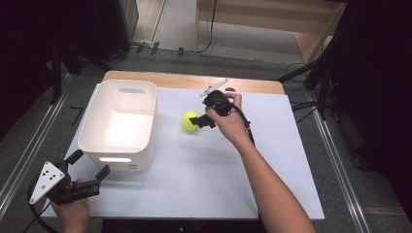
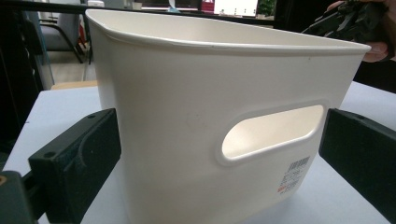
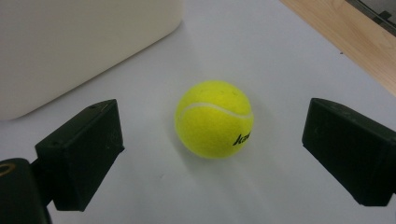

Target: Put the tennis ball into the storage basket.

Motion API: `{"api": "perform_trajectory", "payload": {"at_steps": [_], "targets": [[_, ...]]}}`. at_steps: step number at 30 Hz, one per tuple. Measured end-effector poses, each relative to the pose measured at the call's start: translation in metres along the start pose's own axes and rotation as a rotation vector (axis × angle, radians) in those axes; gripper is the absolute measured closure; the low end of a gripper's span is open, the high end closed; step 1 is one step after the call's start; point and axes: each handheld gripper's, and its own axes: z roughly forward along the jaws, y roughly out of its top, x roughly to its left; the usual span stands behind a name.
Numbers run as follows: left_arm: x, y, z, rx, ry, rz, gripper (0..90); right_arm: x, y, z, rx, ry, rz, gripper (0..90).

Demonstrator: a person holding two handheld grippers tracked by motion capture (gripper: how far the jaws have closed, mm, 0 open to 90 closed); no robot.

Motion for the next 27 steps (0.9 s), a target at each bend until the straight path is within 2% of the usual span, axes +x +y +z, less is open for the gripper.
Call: {"api": "perform_trajectory", "payload": {"at_steps": [8, 16, 19, 27], "targets": [[0.000, 0.000, 0.000, 0.000, -0.002, 0.000, 0.0, 0.000, 0.001, 0.012, 0.046, 0.008, 0.005, 3.9], [0.000, 0.000, 0.001, 0.000, 0.000, -0.001, 0.0, -0.002, 0.002, 0.021, 0.069, 0.003, 0.012, 4.5], [0.000, 0.000, 0.001, 0.000, -0.001, -0.001, 0.0, -0.001, 0.003, 0.025, 0.072, 0.003, 0.029, 4.7], [0.000, 0.000, 0.001, -0.001, -0.002, -0.001, 0.0, -0.001, 0.005, 0.035, 0.092, 0.009, 0.019, 4.8]]}}
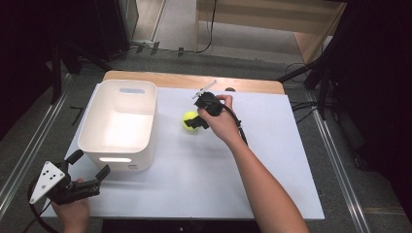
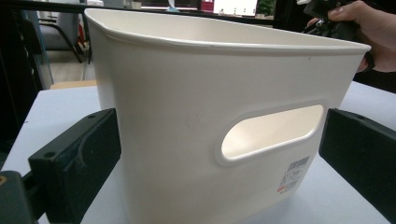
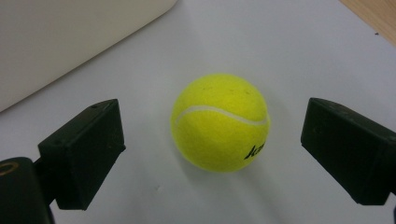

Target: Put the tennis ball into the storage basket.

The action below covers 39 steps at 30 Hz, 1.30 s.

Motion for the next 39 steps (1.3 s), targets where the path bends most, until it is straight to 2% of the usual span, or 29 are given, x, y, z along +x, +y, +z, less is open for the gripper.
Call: {"api": "perform_trajectory", "payload": {"at_steps": [5, 14, 16, 23, 26, 29, 39], "targets": [[0.000, 0.000, 0.000, 0.001, 0.000, 0.000, 0.0, 0.000, 0.001, 0.006, 0.009, 0.005, 0.014, 7.1], [0.000, 0.000, 0.000, 0.003, -0.001, 0.000, 0.0, 0.001, 0.006, 0.016, 0.046, 0.001, -0.020, 7.4], [0.000, 0.000, 0.000, 0.001, -0.002, -0.001, 0.0, 0.001, 0.006, 0.017, 0.051, -0.004, -0.011, 14.2], [0.000, 0.000, 0.000, 0.002, -0.002, 0.000, 0.0, -0.001, 0.006, 0.023, 0.079, -0.011, -0.012, 14.2], [0.000, 0.000, 0.000, 0.001, -0.003, -0.001, 0.0, -0.001, 0.005, 0.026, 0.088, -0.011, 0.003, 14.2], [0.000, 0.000, 0.000, 0.001, -0.003, -0.001, 0.0, -0.002, 0.005, 0.029, 0.099, -0.009, -0.007, 14.3], [0.001, 0.000, 0.000, 0.000, -0.004, -0.002, 0.0, -0.002, 0.005, 0.039, 0.121, -0.031, 0.011, 20.7]]}}
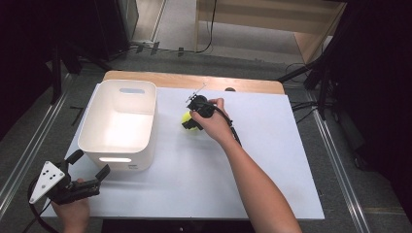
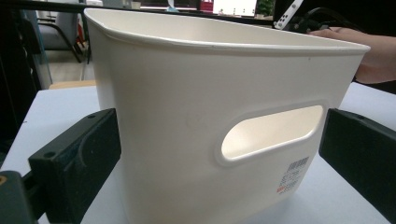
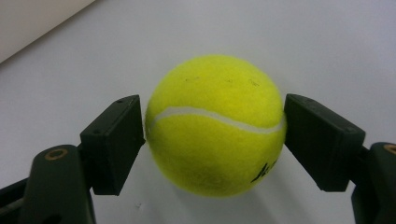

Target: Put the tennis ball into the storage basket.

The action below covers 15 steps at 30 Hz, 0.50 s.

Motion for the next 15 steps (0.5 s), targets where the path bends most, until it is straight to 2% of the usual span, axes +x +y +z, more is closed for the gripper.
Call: {"api": "perform_trajectory", "payload": {"at_steps": [6, 15], "targets": [[0.0004, 0.0000, -0.0001, -0.001, 0.001, 0.000, 0.0, 0.0006, -0.0001, 0.0035, 0.013, -0.018, 0.002, 22.1], [0.0003, 0.0000, -0.0001, -0.001, 0.003, -0.001, 0.0, -0.0004, -0.0016, 0.0054, 0.012, -0.017, 0.015, 22.5]]}}
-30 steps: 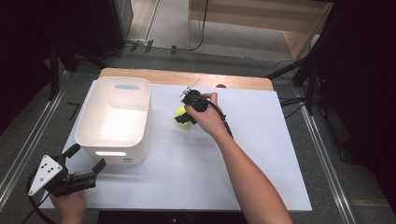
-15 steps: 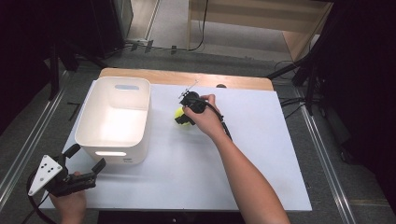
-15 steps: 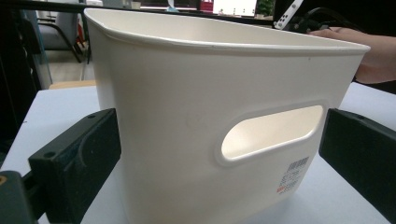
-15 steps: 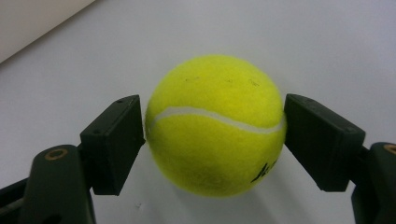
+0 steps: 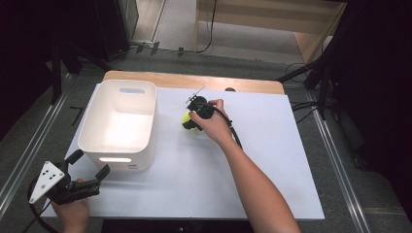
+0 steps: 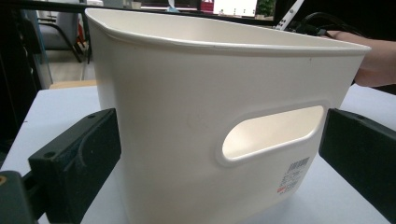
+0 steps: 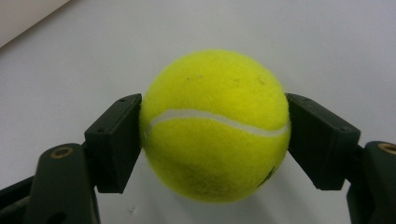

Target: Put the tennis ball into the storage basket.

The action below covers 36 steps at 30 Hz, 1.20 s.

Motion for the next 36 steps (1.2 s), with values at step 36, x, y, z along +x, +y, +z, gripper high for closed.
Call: {"api": "perform_trajectory", "payload": {"at_steps": [36], "targets": [[0.000, 0.000, 0.000, -0.001, -0.001, -0.003, 0.0, 0.017, 0.003, -0.025, -0.037, 0.072, -0.067, 23.9]]}}
